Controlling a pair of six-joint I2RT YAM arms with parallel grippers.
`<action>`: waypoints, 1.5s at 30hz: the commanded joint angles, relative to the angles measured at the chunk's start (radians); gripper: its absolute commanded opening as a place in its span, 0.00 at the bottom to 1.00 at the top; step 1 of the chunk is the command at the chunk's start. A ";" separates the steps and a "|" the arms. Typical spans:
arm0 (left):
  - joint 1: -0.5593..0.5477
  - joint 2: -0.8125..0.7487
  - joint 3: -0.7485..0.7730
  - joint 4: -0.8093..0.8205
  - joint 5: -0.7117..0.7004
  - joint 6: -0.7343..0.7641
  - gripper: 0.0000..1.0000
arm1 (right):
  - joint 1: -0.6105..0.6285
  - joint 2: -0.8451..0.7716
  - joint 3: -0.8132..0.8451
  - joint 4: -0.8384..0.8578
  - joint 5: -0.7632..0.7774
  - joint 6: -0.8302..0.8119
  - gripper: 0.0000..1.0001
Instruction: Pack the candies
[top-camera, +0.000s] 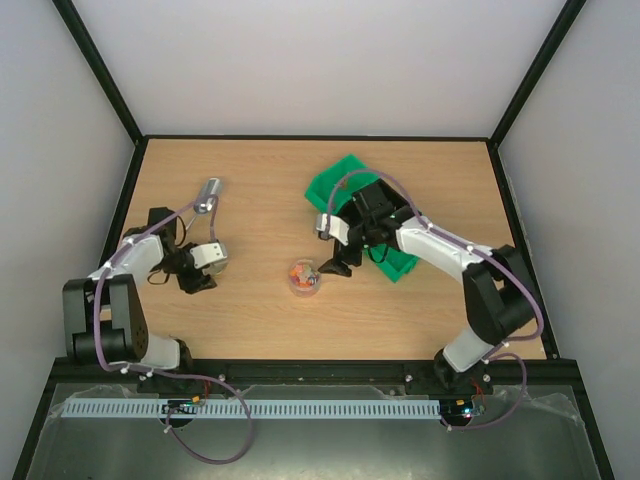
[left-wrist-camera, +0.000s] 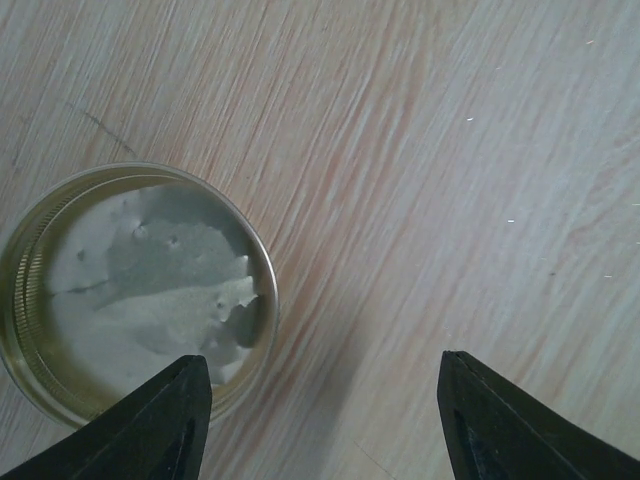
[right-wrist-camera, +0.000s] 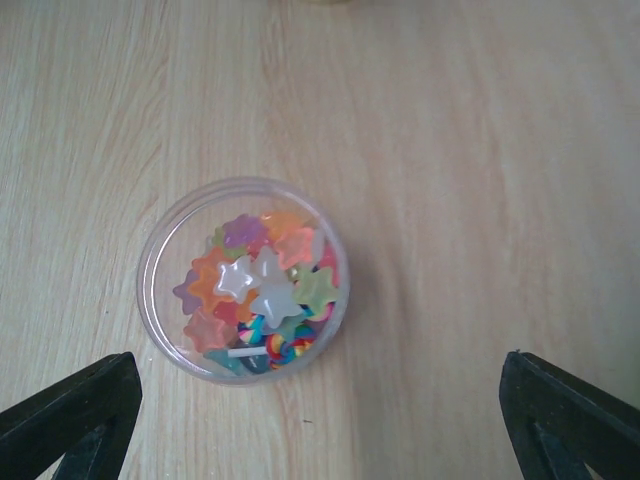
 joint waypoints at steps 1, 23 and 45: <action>-0.018 0.056 -0.003 0.100 -0.044 0.014 0.64 | -0.017 -0.102 -0.016 0.000 0.018 0.041 0.99; -0.072 0.198 -0.002 0.187 -0.118 0.096 0.11 | -0.018 -0.321 -0.140 0.089 0.056 0.043 1.00; -0.367 0.121 0.532 -0.561 0.433 -0.042 0.02 | 0.099 -0.278 -0.060 0.305 -0.012 -0.185 0.69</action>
